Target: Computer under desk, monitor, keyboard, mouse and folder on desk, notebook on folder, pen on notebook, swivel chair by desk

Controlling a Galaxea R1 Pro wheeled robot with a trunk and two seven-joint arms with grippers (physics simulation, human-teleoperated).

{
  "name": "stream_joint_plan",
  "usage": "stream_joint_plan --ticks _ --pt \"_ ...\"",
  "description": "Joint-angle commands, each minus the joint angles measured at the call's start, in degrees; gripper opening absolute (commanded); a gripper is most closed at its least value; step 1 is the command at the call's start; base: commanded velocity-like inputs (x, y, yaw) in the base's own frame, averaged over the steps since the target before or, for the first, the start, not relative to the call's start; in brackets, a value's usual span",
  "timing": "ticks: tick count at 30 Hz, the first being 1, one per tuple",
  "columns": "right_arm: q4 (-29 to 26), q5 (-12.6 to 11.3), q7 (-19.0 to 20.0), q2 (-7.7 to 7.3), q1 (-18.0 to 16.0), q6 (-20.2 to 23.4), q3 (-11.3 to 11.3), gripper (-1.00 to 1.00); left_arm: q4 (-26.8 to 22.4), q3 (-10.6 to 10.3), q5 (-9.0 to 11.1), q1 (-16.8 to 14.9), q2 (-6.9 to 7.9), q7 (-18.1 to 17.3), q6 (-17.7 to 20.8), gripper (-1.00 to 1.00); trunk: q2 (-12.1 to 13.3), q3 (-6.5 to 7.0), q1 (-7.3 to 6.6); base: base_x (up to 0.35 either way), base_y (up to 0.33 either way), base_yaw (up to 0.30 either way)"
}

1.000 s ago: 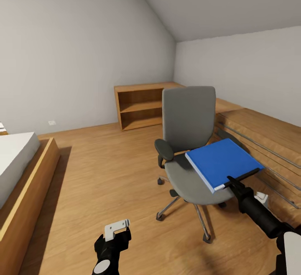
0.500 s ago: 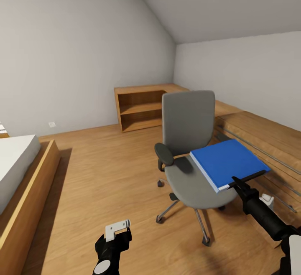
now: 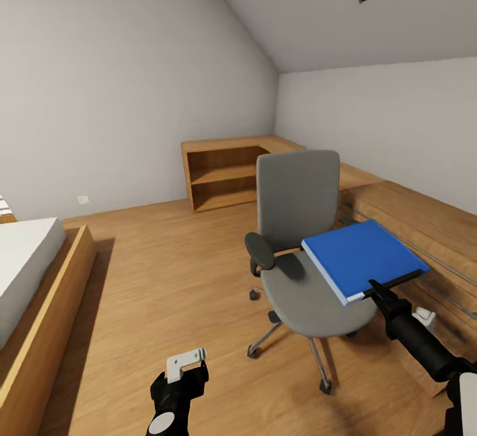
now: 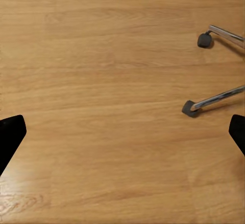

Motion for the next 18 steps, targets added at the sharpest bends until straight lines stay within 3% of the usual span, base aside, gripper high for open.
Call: stream_joint_plan --ticks 1,6,11,12,18 --pt "0.0 0.3 0.6 -0.01 -0.1 0.3 -0.2 -1.0 -0.1 -0.1 0.3 0.0 0.02 0.4 0.2 1.0 0.4 0.13 -0.23 0.0 0.0 0.0" --pt "0.0 -2.0 0.5 -0.13 -0.1 0.4 -0.2 -1.0 -0.1 0.1 0.3 0.0 0.02 0.4 0.3 1.0 2.4 1.03 -1.33 0.0 0.0 0.0" --pt "0.0 -2.3 0.5 -0.32 -0.1 0.5 -0.3 -1.0 -0.1 0.1 0.3 0.0 0.03 0.4 0.3 1.0 4.4 1.93 -2.43 0.0 0.0 0.0" --pt "0.0 -4.8 0.6 -0.64 -0.1 0.6 -2.5 -1.0 -0.1 0.2 0.3 0.0 -0.01 0.4 0.3 1.0 4.8 2.11 -2.65 0.0 0.0 0.0" --pt "0.0 -5.4 0.4 -0.63 -0.1 0.6 -3.5 -1.0 -0.1 -0.1 0.3 0.0 -0.01 0.4 0.3 1.0 7.2 3.18 -3.97 0.0 0.0 -0.133"
